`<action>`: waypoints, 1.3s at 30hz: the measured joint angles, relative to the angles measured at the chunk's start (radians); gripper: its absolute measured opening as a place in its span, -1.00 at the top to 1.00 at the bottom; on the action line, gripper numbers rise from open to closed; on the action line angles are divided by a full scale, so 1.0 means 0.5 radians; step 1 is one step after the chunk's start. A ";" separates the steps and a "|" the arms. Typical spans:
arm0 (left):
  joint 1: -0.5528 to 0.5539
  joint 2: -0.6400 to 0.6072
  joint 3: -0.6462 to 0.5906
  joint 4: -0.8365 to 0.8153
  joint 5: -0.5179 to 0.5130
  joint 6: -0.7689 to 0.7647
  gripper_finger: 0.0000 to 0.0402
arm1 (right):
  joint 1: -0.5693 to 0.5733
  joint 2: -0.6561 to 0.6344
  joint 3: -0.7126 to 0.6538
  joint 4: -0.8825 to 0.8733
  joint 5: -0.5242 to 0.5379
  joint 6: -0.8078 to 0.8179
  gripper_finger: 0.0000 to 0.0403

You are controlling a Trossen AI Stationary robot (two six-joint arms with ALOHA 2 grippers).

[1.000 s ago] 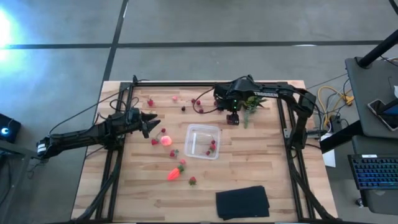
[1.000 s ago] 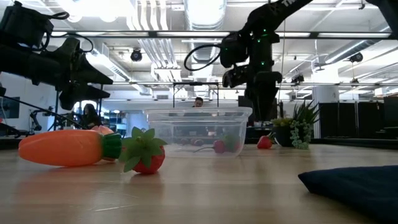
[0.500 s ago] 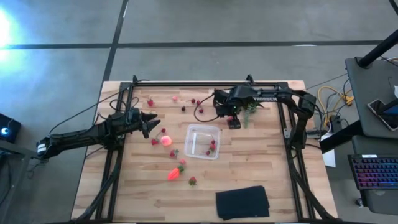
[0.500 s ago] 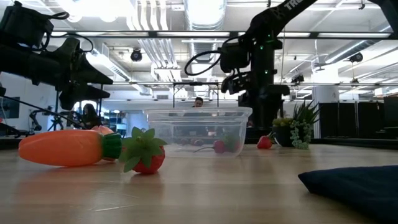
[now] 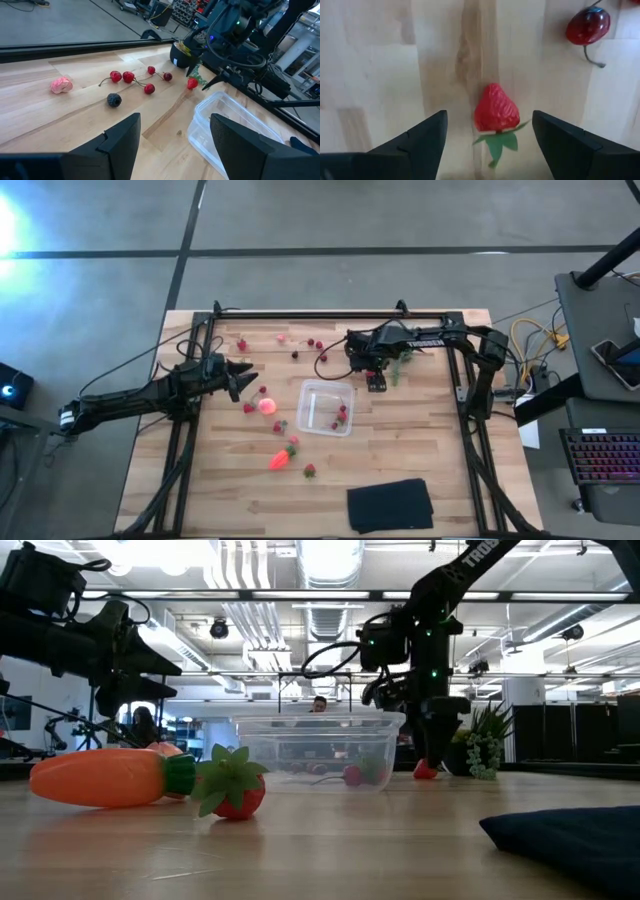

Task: Pick and placing Produce into tupperware
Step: Put the red strawberry into the transparent bin

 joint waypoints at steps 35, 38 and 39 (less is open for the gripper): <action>0.000 0.001 0.000 -0.001 0.000 0.000 -0.13 | -0.001 0.008 -0.097 0.239 0.053 0.354 0.32; 0.000 0.000 0.000 0.000 0.000 0.000 -0.13 | -0.001 -0.008 -0.047 0.242 0.053 0.374 0.38; 0.000 -0.001 0.000 -0.001 0.000 0.000 -0.13 | -0.001 -0.014 -0.028 0.244 0.053 0.374 0.39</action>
